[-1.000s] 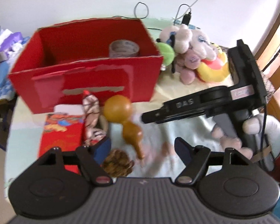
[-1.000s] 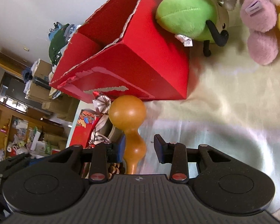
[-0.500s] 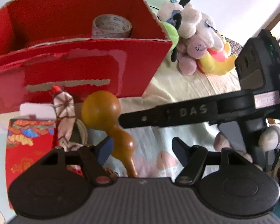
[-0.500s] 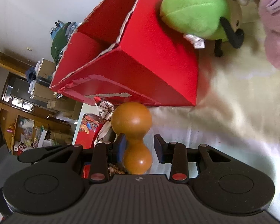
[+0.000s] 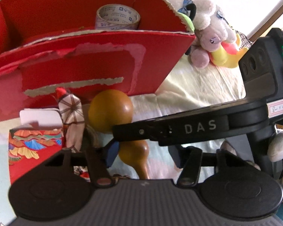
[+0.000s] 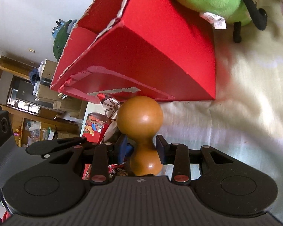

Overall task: Organize objects
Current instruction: 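Grasp the orange gourd-shaped toy by its neck with the right gripper, then lift the gourd toy with the right gripper and lower it into the red box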

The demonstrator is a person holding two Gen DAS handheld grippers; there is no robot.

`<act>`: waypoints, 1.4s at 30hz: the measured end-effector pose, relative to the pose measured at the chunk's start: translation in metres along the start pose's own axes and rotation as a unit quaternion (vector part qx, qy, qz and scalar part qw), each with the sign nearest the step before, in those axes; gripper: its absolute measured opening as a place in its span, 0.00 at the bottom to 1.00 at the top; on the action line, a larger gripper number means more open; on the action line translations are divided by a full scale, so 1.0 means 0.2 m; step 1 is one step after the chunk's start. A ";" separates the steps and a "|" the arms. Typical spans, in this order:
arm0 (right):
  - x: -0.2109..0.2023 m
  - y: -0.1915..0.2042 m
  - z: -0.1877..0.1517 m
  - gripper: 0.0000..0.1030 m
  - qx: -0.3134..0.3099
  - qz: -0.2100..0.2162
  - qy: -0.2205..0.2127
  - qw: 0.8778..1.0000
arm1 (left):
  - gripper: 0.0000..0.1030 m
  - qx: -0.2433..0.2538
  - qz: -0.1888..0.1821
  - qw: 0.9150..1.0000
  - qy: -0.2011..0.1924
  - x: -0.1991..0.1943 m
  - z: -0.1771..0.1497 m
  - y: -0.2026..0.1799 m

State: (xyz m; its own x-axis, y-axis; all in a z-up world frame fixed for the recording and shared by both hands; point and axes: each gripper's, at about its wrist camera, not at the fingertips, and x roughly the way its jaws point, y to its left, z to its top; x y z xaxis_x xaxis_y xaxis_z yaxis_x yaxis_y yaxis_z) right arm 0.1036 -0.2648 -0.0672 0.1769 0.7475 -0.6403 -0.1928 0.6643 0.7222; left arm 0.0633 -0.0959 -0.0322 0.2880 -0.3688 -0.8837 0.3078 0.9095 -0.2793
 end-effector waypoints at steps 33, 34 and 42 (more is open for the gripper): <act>-0.46 -0.22 -0.30 0.28 0.039 -0.012 -0.040 0.998 | 0.49 0.099 -0.042 0.994 -0.010 -0.08 -0.04 -0.42; -0.46 -0.22 -0.30 0.29 0.032 -0.011 -0.035 0.999 | 0.49 0.096 -0.040 0.995 -0.011 -0.10 -0.05 -0.42; -0.38 -0.15 -0.34 0.33 -0.036 -0.023 0.019 0.999 | 0.54 0.096 -0.042 0.994 0.024 -0.06 -0.13 -0.43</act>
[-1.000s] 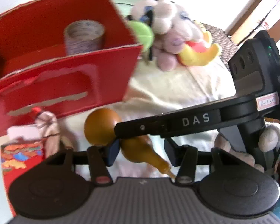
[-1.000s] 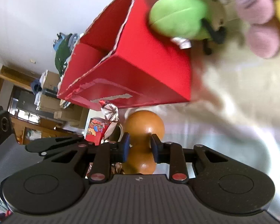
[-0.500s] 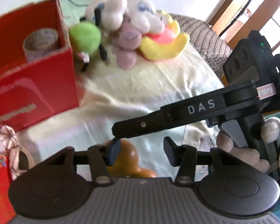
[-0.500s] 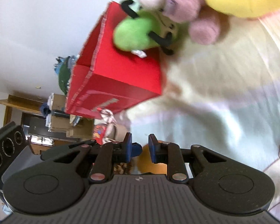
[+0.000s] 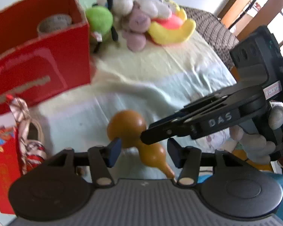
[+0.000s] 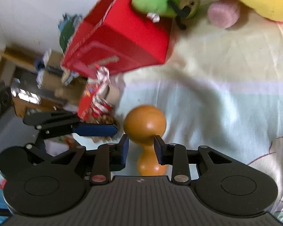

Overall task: Organize objects
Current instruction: 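Lift the gourd toy with the right gripper and lower it into the red box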

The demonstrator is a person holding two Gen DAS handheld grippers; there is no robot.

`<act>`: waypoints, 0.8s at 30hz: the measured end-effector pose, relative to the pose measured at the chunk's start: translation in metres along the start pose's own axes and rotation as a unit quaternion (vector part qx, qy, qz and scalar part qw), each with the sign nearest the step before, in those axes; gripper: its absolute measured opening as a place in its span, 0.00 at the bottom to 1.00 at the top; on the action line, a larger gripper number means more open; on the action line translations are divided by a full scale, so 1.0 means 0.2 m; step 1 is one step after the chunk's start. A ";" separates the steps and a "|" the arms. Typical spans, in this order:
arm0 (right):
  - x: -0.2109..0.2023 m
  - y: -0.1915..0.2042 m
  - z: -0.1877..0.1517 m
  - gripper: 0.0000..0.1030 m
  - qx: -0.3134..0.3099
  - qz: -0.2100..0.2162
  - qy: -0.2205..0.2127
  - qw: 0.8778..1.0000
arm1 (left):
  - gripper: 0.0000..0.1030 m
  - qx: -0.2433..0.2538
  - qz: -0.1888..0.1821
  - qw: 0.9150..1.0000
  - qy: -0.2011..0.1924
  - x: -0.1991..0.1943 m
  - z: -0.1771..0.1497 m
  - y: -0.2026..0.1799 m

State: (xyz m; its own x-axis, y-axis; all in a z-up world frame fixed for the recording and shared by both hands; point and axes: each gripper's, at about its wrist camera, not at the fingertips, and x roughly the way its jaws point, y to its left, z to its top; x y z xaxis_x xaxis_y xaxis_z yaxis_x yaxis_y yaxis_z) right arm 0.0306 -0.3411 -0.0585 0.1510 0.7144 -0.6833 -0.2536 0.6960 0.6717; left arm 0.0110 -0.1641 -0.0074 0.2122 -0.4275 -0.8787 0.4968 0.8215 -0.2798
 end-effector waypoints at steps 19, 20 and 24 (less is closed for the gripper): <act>-0.08 0.04 0.03 0.30 0.020 0.002 -0.054 0.998 | 0.49 0.020 0.010 1.000 -0.010 0.04 0.07 -0.06; -0.11 0.05 0.04 0.30 0.018 0.000 -0.061 0.998 | 0.49 0.024 0.007 1.000 -0.017 0.02 0.08 -0.07; -0.22 0.16 0.12 0.30 0.004 -0.011 -0.097 0.995 | 0.49 0.045 -0.006 0.998 -0.054 -0.11 0.17 -0.08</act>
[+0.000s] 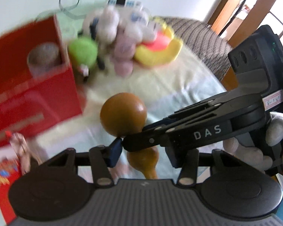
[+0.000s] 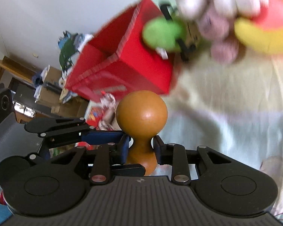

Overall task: Organize objects
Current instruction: 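Lift the gourd toy with the right gripper and lower it into the red box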

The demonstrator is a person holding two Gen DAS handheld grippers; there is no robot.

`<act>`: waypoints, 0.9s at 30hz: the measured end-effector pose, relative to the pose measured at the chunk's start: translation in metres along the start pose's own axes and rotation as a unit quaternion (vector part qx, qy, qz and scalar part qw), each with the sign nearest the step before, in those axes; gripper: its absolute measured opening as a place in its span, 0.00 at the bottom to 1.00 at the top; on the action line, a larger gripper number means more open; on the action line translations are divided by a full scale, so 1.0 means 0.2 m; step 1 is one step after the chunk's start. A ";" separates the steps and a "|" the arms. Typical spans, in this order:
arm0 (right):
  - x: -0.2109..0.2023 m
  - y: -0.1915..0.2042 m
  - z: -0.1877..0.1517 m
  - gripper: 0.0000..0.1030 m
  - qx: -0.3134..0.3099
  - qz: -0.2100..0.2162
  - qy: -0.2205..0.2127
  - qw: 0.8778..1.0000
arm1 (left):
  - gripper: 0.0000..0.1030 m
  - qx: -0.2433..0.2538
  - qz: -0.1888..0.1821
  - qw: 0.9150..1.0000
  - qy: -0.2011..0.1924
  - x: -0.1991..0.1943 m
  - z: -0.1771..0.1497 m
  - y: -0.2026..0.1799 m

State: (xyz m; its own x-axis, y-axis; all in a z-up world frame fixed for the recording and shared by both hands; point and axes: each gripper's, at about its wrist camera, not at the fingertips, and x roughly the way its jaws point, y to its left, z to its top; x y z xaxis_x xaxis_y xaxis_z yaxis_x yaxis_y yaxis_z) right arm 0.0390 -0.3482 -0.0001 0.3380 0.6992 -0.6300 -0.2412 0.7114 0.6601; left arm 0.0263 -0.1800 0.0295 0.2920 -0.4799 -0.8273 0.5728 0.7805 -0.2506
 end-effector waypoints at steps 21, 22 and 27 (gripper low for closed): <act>0.39 0.66 0.80 0.30 -0.090 -0.046 -0.059 0.993 | 0.49 0.041 0.034 0.991 -0.124 -0.60 0.55 0.70; 0.43 0.67 0.82 0.30 -0.090 -0.052 -0.054 0.993 | 0.49 0.037 0.034 0.992 -0.117 -0.58 0.56 0.74; 0.67 0.64 0.86 0.30 -0.082 -0.082 -0.013 0.993 | 0.49 0.026 0.036 0.996 -0.073 -0.43 0.56 0.93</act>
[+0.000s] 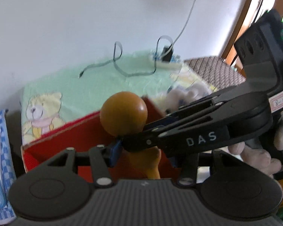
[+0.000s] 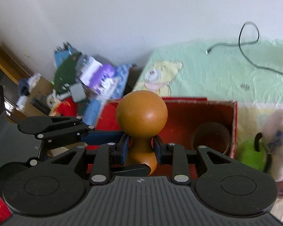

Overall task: Organize objects
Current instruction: 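Lift the gourd toy with the right gripper and lower it into the red box, then release the gourd toy beside the tape roll and withdraw the right gripper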

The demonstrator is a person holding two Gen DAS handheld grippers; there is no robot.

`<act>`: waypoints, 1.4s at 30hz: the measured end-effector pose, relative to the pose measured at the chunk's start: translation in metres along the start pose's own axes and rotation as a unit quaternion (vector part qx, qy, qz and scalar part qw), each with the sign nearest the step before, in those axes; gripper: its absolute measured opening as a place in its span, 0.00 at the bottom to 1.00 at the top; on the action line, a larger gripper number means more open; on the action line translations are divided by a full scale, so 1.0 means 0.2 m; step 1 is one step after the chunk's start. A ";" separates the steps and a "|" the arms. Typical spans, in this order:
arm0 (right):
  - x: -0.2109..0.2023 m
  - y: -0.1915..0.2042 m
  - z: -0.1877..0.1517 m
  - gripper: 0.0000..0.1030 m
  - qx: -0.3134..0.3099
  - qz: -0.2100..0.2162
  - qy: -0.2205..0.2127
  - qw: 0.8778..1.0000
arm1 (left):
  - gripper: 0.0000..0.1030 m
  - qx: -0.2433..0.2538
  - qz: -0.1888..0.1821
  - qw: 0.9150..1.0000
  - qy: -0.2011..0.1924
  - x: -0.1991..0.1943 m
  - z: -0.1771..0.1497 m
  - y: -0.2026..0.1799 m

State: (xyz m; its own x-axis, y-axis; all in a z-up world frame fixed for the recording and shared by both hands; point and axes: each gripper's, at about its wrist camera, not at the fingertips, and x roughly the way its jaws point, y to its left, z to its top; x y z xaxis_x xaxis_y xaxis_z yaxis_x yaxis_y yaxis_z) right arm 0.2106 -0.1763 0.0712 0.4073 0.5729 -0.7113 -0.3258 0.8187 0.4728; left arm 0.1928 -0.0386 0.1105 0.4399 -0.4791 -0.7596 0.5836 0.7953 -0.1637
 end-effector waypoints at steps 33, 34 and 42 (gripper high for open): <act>0.50 -0.20 -0.06 0.31 0.068 -0.112 0.122 0.984 | 0.55 -0.062 0.031 0.981 0.181 0.61 -0.17 0.34; 0.50 -0.20 -0.06 0.31 0.071 -0.109 0.118 0.984 | 0.55 -0.064 0.032 0.981 0.180 0.61 -0.17 0.35; 0.43 -0.24 -0.09 0.29 0.100 -0.093 0.090 0.986 | 0.56 -0.053 0.060 0.982 0.169 0.60 -0.16 0.30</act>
State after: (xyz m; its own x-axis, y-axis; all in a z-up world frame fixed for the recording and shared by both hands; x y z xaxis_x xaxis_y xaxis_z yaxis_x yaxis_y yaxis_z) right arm 0.2464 -0.1658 -0.0221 0.2798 0.4100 -0.8681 -0.0768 0.9109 0.4055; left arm 0.2597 -0.0361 -0.0108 0.2391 -0.2425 -0.9402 0.4584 0.8818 -0.1109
